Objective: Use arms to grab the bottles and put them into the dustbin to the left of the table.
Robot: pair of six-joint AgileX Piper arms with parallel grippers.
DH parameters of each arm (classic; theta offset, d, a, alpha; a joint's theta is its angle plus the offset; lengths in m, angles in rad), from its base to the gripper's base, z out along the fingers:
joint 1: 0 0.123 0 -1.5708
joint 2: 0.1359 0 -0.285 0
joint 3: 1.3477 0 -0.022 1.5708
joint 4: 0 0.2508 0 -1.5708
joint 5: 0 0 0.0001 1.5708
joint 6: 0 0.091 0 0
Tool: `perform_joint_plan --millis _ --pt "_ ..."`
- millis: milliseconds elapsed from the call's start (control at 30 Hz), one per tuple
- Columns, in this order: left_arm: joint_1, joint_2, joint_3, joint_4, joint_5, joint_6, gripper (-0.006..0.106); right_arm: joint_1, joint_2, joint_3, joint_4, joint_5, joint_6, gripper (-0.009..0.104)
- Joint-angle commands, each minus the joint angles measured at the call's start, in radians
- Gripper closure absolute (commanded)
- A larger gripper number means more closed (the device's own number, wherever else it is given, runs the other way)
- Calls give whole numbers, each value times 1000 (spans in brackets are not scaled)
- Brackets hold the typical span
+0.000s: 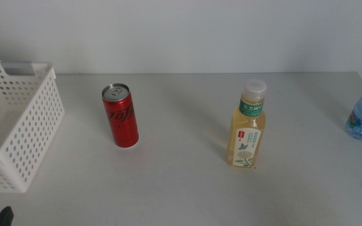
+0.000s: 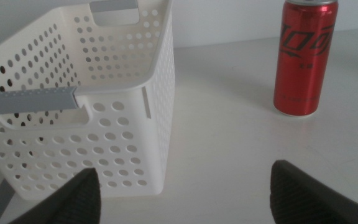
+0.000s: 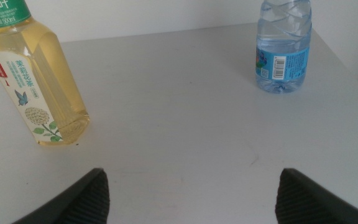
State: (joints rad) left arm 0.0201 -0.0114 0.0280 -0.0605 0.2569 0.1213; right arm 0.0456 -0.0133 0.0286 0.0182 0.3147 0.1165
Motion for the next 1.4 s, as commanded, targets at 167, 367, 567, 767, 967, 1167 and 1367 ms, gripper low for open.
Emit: perform_joint_plan --millis 167,367,567,767,967,1167,1367 --pt "-9 118 2 -15 -175 -5 7 -6 -22 -10 -12 -75 -8 22" --pt "-129 431 2 -13 -438 -5 7 -6 -22 -10 -12 -75 -8 22" --pt "-239 754 2 -13 -779 -5 7 -6 -22 -10 -12 -75 -8 22" --pt "-252 1060 2 2 -1128 -6 7 -6 -22 -10 -12 -75 -8 22" --pt "-252 1257 4 15 -1398 -6 7 -6 -22 -10 -12 -75 -8 22" --pt "-252 1338 4 15 -1560 -4 7 -6 -22 -10 -12 -75 -8 22" --pt "-252 1357 4 14 -1557 -21 7 -6 -22 -10 -12 -75 -8 22"
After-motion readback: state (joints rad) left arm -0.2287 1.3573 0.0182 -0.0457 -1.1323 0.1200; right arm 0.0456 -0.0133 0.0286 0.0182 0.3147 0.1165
